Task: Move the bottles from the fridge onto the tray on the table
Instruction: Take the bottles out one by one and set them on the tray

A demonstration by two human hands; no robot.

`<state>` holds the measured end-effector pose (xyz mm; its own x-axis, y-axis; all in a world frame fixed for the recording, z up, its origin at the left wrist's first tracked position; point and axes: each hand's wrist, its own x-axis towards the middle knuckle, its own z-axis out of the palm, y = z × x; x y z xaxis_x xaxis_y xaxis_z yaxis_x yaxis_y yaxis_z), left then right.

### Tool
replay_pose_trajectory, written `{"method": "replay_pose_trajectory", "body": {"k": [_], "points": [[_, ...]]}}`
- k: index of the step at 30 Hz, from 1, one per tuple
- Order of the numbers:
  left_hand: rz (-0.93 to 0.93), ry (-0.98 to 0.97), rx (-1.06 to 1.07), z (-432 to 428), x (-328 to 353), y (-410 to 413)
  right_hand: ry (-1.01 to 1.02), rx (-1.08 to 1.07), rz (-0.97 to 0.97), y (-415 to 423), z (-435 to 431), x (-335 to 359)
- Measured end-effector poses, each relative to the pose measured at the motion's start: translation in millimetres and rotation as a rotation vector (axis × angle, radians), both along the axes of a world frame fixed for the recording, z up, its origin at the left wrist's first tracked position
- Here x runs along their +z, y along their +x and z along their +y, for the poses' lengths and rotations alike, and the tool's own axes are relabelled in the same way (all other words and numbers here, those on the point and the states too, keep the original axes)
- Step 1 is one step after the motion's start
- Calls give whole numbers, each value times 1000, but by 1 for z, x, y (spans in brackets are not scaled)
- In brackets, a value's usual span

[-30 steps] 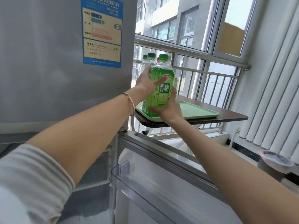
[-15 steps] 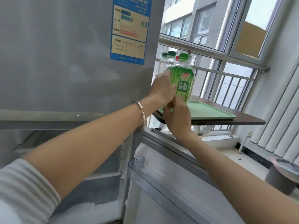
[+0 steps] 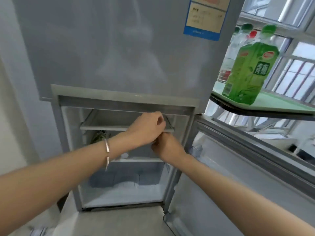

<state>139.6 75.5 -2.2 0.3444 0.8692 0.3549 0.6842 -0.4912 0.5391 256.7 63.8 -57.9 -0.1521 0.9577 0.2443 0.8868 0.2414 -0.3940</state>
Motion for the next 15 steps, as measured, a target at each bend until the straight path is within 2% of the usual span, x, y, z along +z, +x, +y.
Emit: {"method": "replay_pose_trajectory", "body": {"k": [4,8,12,15], "points": [[90,-137,126,19,-71,-53,-166,-5,-60,-31,22,-52],[80,-246,225,38,-123,-84,-269,-34,-116,-56,52,-97],[28,-310,263,57,-164,-97,-285,-50,-95,-79,85,-136],[62,-321,313,69,-194,-102,-257,-56,-12,-97,110,-162]]}}
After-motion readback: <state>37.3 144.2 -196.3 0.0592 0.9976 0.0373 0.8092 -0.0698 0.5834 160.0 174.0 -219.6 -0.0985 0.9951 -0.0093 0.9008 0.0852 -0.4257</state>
